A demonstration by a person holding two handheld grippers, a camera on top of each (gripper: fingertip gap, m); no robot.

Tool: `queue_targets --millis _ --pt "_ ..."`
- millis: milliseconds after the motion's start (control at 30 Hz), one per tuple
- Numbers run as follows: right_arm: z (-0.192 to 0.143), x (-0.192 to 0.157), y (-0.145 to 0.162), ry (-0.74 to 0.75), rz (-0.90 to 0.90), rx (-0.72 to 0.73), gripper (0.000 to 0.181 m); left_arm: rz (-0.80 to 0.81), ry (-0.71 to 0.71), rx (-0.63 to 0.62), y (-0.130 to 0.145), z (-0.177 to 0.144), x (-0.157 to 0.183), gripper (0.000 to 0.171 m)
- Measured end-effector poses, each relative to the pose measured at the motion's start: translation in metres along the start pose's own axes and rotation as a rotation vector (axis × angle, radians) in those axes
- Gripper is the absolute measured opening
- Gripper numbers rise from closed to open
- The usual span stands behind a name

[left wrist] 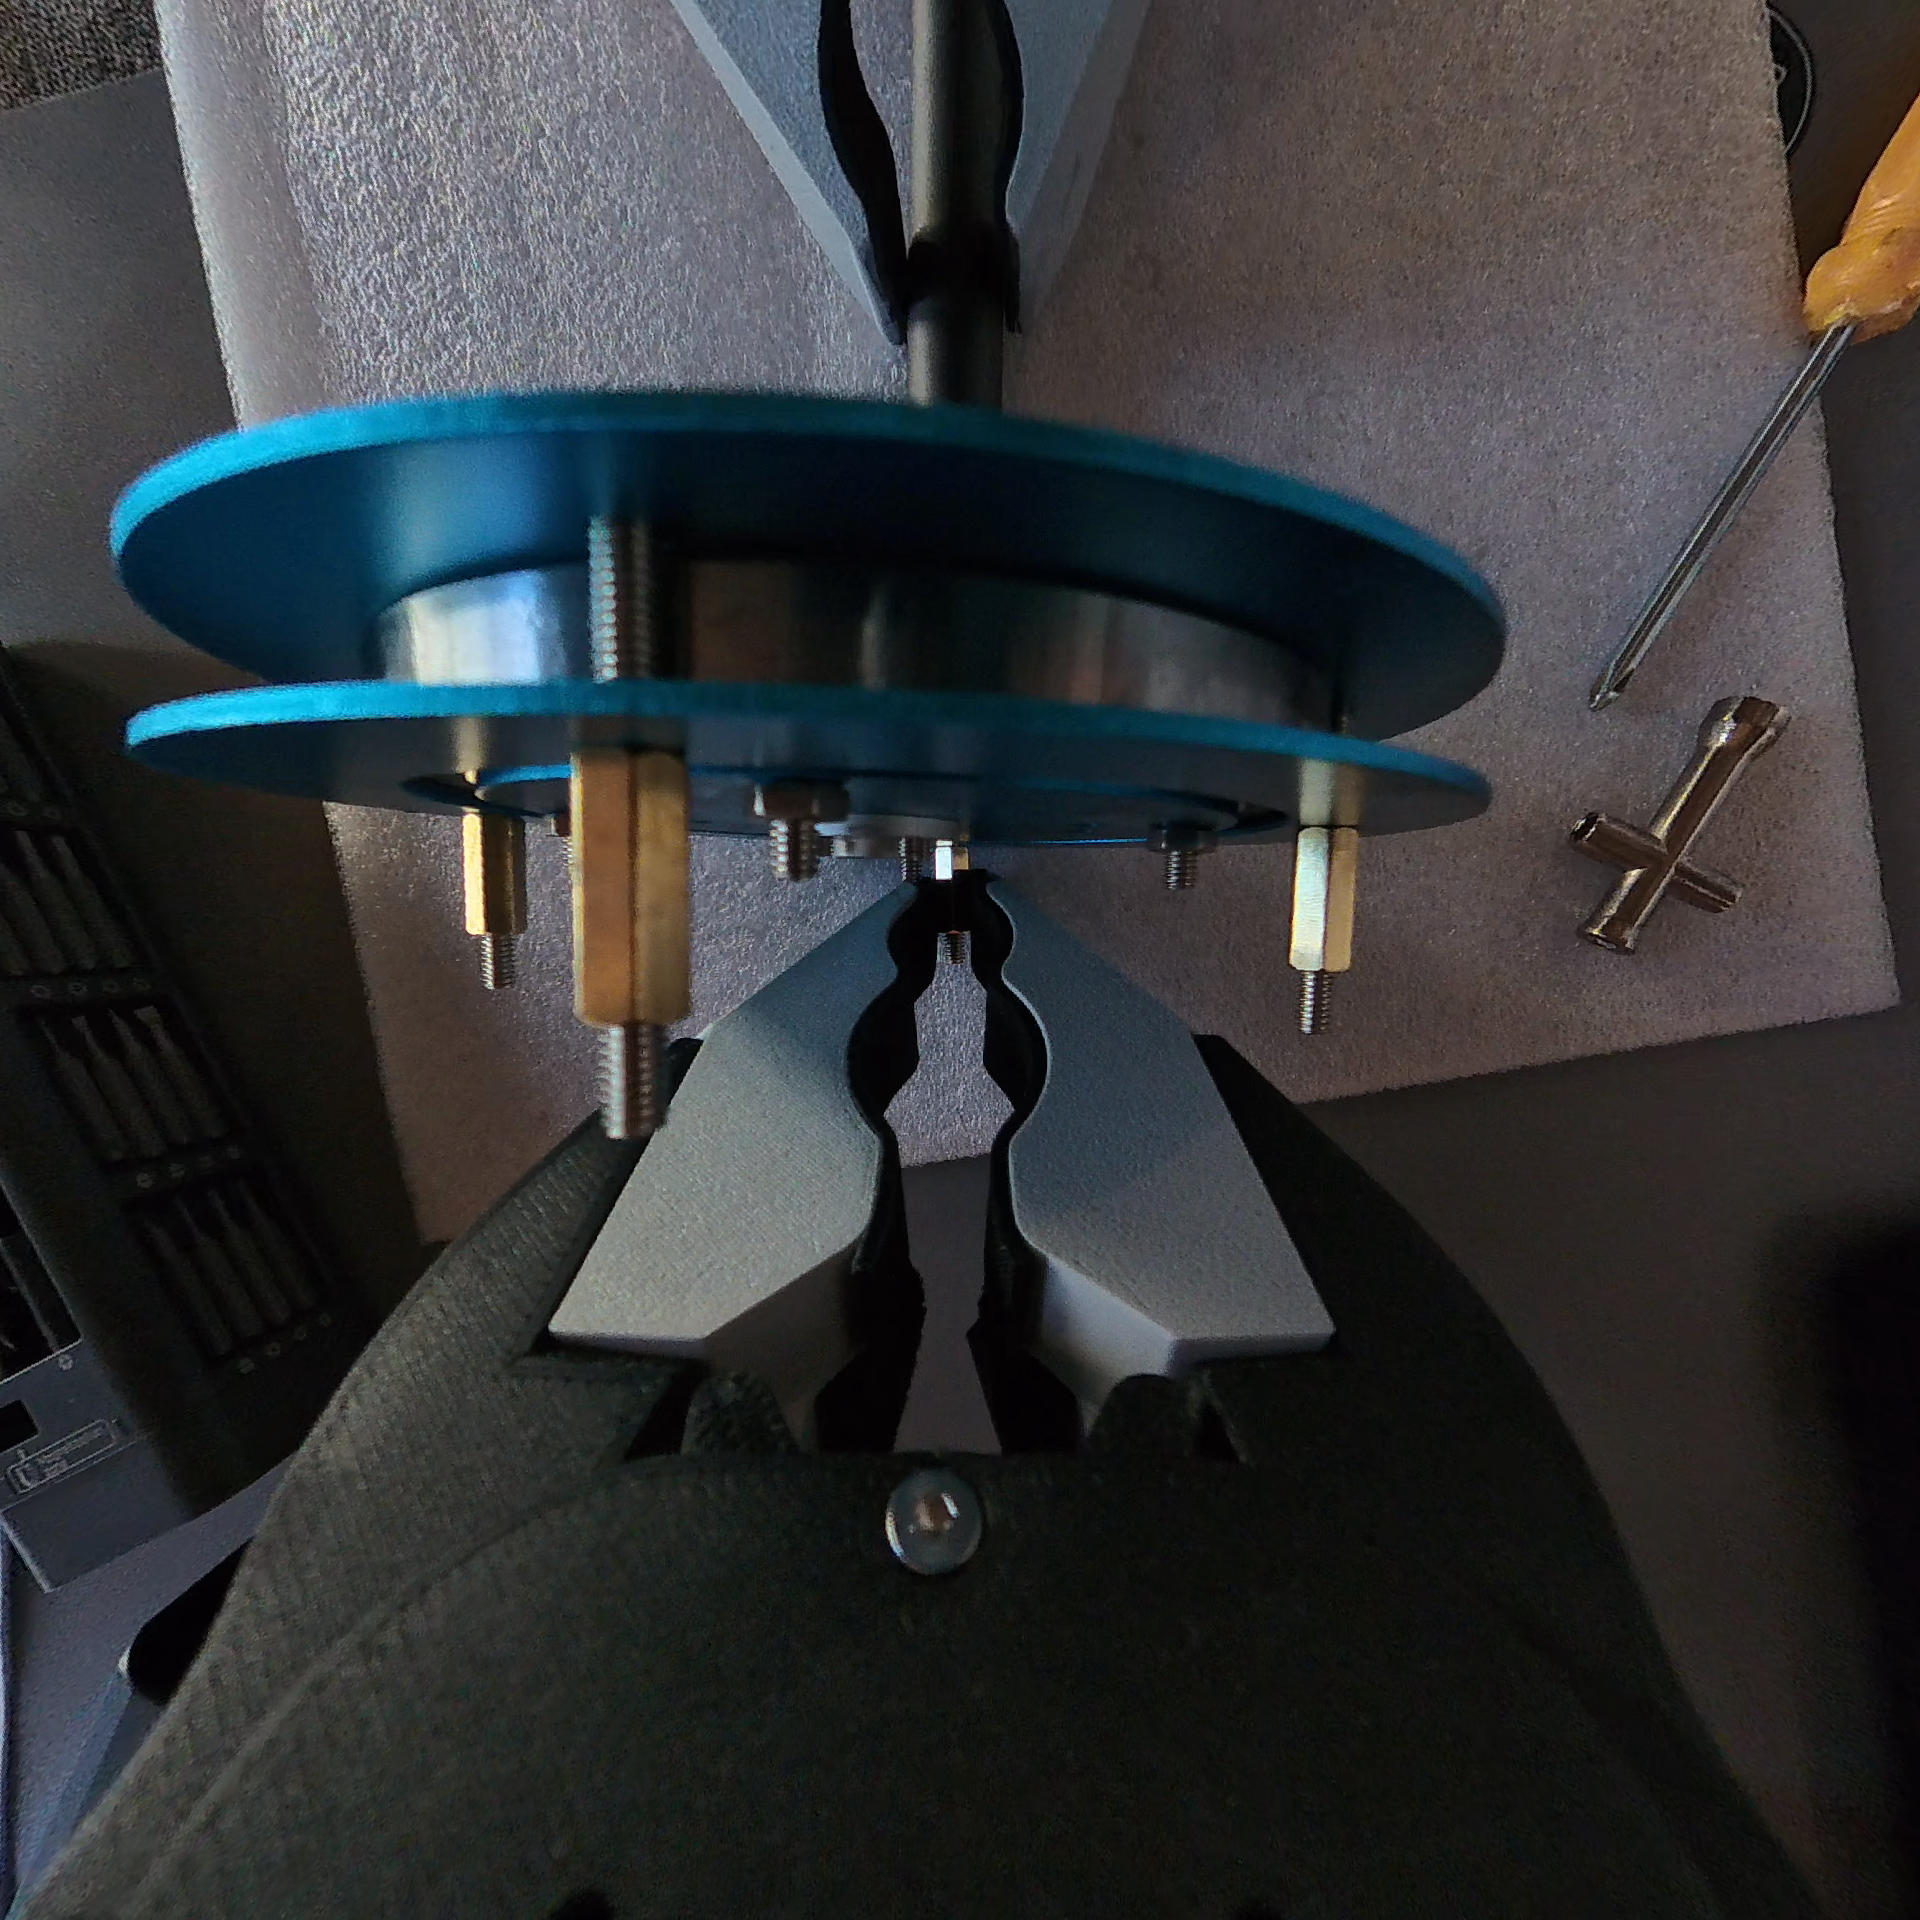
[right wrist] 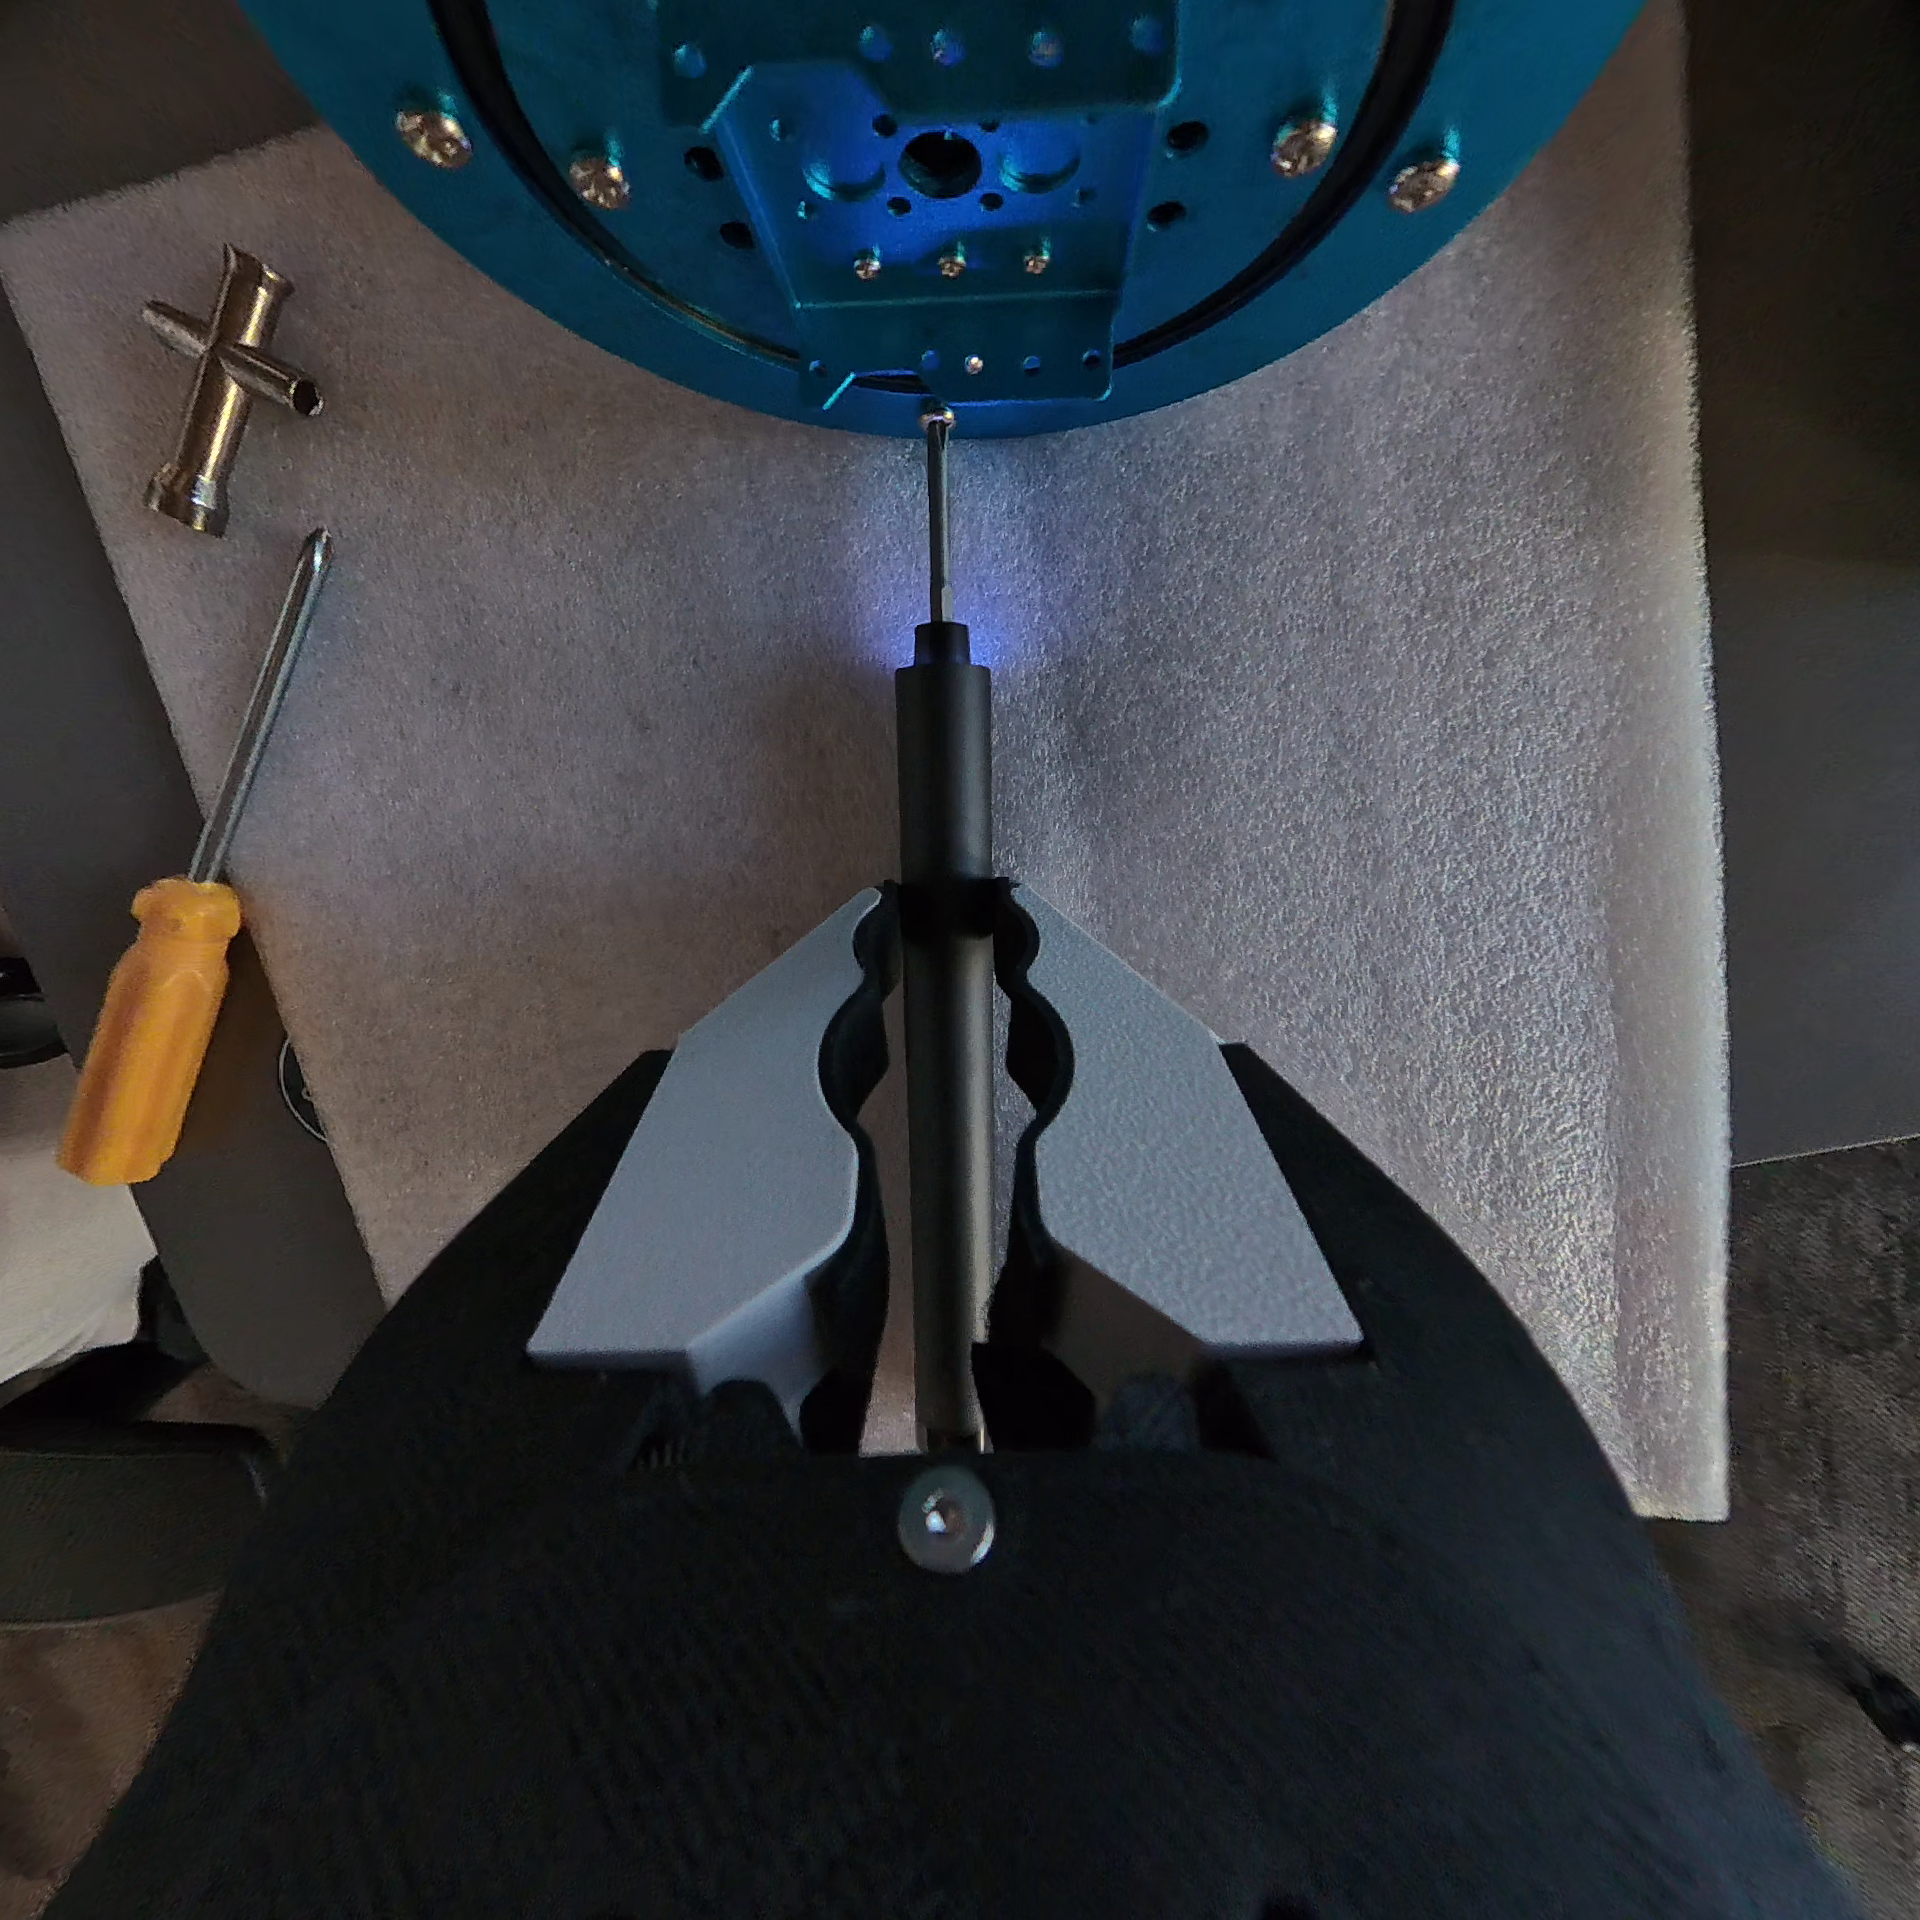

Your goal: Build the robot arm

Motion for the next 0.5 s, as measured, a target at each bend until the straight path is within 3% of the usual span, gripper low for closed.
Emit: queue_targets --millis 167,500 --pt "-0.0001 -0.0043 -0.0012 0.062 -0.121 -0.036 0.016 -0.001 0.001 0.002 0.0001 0.0001 0.0001 0.004" --pt "-0.0024 -0.0063 0.0023 0.079 -0.12 -0.058 0.02 0.001 0.0 0.003 -0.0001 0.0003 0.0002 0.004"
Point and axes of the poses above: each gripper's, where its closed fingertips meet, z out along the fingers, y out of its underside, x = y × z across the jaws, the point moved 6 cm from there along -z, back along the fingers, and after that the axes turned 14 degrees about -z, right-handed, at the moved point
